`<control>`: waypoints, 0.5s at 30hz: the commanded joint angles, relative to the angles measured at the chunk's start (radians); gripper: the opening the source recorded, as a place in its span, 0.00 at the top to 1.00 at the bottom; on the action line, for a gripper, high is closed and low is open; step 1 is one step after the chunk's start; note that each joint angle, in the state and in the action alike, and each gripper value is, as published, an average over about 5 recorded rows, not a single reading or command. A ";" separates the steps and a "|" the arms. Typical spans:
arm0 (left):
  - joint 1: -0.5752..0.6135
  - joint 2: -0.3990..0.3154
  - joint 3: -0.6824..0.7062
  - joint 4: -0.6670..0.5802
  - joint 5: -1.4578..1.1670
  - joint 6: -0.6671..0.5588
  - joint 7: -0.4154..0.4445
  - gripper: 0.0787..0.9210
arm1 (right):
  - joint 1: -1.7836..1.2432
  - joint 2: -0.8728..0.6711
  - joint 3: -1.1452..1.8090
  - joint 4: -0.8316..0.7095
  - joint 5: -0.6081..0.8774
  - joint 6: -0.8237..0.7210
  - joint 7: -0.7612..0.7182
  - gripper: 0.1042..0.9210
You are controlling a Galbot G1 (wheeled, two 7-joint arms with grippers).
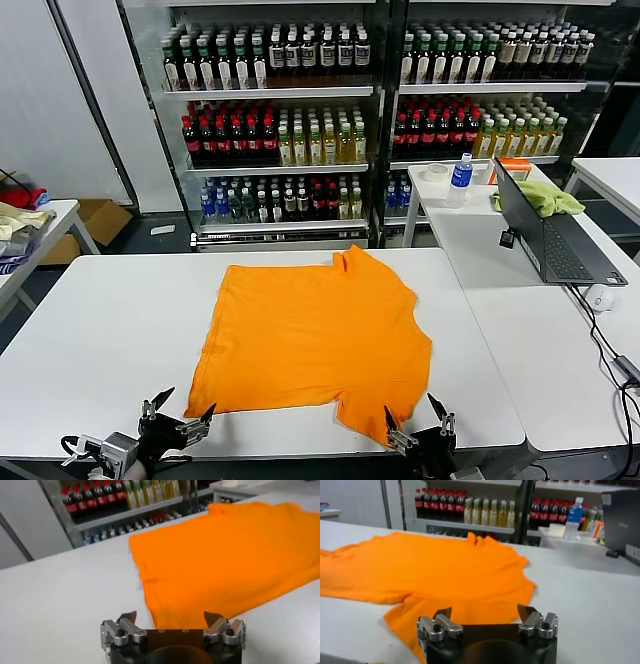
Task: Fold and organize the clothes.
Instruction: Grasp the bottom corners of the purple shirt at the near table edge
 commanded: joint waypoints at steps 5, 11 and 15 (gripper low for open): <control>-0.024 -0.005 0.001 0.026 -0.061 0.031 -0.072 0.12 | -0.006 0.004 -0.026 -0.012 -0.001 0.000 0.023 0.12; -0.027 -0.009 0.003 0.010 -0.201 0.045 -0.111 0.12 | 0.001 0.008 -0.039 -0.011 0.007 -0.015 0.044 0.12; -0.024 -0.011 0.008 0.000 -0.292 0.064 -0.126 0.12 | 0.003 0.008 -0.042 -0.007 0.025 -0.028 0.051 0.12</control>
